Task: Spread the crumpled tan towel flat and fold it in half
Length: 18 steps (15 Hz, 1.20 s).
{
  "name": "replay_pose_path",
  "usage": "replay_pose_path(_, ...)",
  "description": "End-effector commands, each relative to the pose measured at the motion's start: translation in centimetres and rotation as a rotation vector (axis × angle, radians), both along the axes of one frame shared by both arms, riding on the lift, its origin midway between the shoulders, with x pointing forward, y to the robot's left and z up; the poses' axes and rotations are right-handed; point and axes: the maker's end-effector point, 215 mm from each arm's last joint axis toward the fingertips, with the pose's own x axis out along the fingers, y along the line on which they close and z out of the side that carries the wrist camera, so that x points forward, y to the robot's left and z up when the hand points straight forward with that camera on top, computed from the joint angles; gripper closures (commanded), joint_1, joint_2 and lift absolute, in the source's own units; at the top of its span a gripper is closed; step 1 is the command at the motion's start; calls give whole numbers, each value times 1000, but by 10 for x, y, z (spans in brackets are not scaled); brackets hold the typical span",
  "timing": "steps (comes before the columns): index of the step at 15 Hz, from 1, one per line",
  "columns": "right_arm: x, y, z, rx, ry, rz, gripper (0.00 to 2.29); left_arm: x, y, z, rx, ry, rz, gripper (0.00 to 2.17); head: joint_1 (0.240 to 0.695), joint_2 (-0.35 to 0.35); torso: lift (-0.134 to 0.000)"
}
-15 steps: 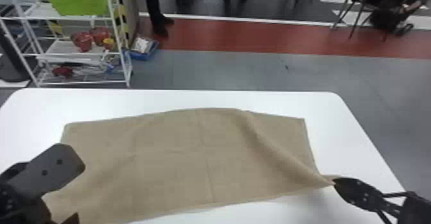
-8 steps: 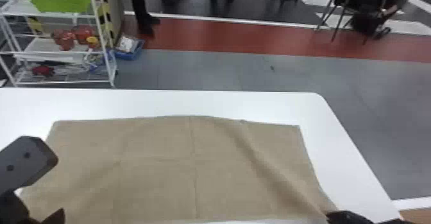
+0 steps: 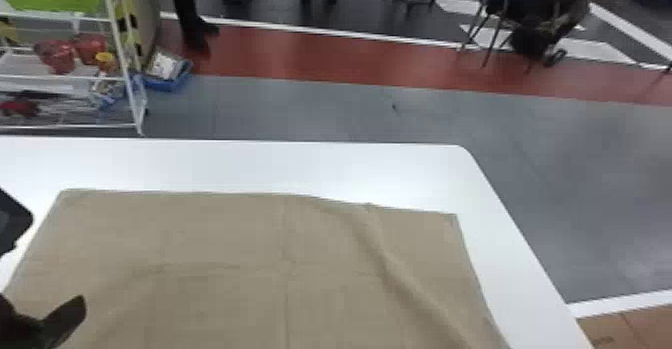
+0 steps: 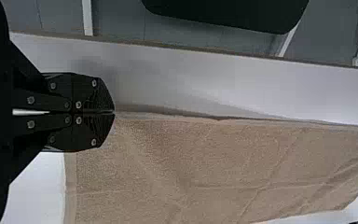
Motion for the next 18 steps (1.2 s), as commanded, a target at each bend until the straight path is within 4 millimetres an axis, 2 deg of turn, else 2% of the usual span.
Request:
replay_pose_path(1, 3, -13, 6, -6, -17, -31, 1298, 3, -8, -8, -36, 12, 5, 39, 695, -274, -123)
replay_pose_path(4, 19, -29, 11, -11, -43, -79, 1298, 5, -10, -20, -44, 35, 10, 46, 695, -315, -123)
replay_pose_path(8, 22, -42, 2, -35, -26, -93, 1298, 4, 2, -29, -32, 54, 34, 46, 695, -332, -123)
replay_pose_path(11, -5, -34, -6, -36, 32, -61, 1298, 4, 7, -30, -28, 53, 44, 46, 695, -332, -123)
replay_pose_path(13, -13, -47, -9, -40, 44, -89, 1298, 4, 9, -30, -26, 54, 49, 46, 695, -329, -123)
replay_pose_path(15, -4, -63, -7, -42, 21, -123, 1298, 4, 8, -32, -24, 58, 44, 46, 695, -337, -123)
replay_pose_path(17, 10, -70, 0, -37, -15, -146, 1295, 2, 6, -34, -27, 70, 37, 46, 695, -350, -123)
replay_pose_path(18, 16, -68, 6, -22, -39, -150, 1109, -1, 7, -38, -24, 82, 33, 46, 695, -350, -123)
